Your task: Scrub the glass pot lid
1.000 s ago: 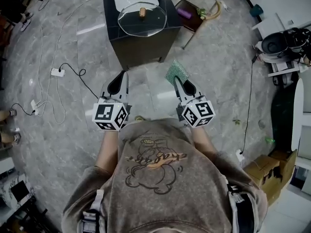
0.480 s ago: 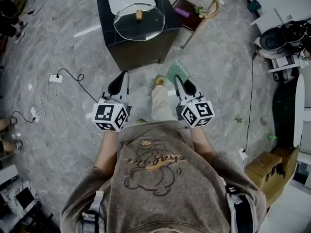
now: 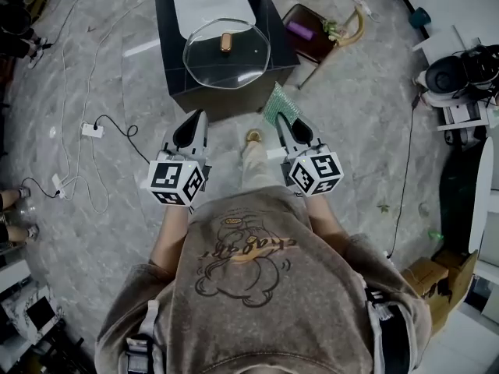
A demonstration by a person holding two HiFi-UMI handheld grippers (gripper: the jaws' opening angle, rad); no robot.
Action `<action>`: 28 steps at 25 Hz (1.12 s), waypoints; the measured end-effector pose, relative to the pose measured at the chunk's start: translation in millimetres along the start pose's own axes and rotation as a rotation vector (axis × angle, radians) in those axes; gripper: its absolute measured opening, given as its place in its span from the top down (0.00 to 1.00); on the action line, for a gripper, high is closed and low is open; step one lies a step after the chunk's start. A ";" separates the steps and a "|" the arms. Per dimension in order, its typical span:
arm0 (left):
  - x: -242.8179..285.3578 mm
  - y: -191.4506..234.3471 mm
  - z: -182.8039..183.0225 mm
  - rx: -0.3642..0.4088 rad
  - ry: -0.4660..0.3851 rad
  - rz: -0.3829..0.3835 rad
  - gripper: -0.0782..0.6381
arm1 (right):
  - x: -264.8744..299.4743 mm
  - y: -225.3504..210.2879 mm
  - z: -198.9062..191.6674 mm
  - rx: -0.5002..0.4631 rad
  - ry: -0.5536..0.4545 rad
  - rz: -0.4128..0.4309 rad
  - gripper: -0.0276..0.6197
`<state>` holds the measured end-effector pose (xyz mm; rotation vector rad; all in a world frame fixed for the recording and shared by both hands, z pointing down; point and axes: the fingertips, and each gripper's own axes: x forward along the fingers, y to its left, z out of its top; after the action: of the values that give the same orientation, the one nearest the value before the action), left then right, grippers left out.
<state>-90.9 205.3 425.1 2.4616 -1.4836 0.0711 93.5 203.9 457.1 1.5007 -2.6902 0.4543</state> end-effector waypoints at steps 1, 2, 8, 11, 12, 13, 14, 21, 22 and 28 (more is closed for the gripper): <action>10.3 5.7 3.2 -0.003 0.003 0.009 0.88 | 11.7 -6.2 3.8 0.000 0.007 0.009 0.83; 20.6 10.9 7.1 -0.006 0.006 0.017 0.88 | 23.1 -12.7 8.1 -0.001 0.014 0.018 0.83; 80.5 35.2 32.9 -0.024 0.006 0.071 0.88 | 83.0 -50.2 41.3 -0.022 0.038 0.083 0.83; 108.6 43.2 45.0 -0.031 -0.005 0.097 0.88 | 109.2 -68.4 54.8 -0.034 0.046 0.116 0.83; 117.9 45.8 47.5 -0.032 -0.006 0.105 0.88 | 117.9 -74.1 58.3 -0.038 0.050 0.127 0.83; 127.3 48.4 49.5 -0.034 -0.007 0.113 0.88 | 126.6 -80.1 61.5 -0.041 0.053 0.138 0.83; 136.8 51.1 51.1 -0.036 -0.006 0.121 0.88 | 135.2 -86.4 64.6 -0.044 0.058 0.148 0.83; 180.6 70.2 52.0 -0.054 0.008 0.194 0.88 | 184.5 -122.4 73.1 -0.044 0.093 0.208 0.83; 183.9 72.9 51.8 -0.053 0.015 0.200 0.88 | 190.1 -125.5 73.1 -0.040 0.098 0.212 0.83; 199.8 91.0 54.1 -0.058 0.044 0.199 0.88 | 214.5 -134.4 71.6 -0.014 0.116 0.212 0.83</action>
<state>-80.6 -20.6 426.7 2.2468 -1.6819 0.1176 99.5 -59.0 456.0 1.1510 -2.7651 0.5108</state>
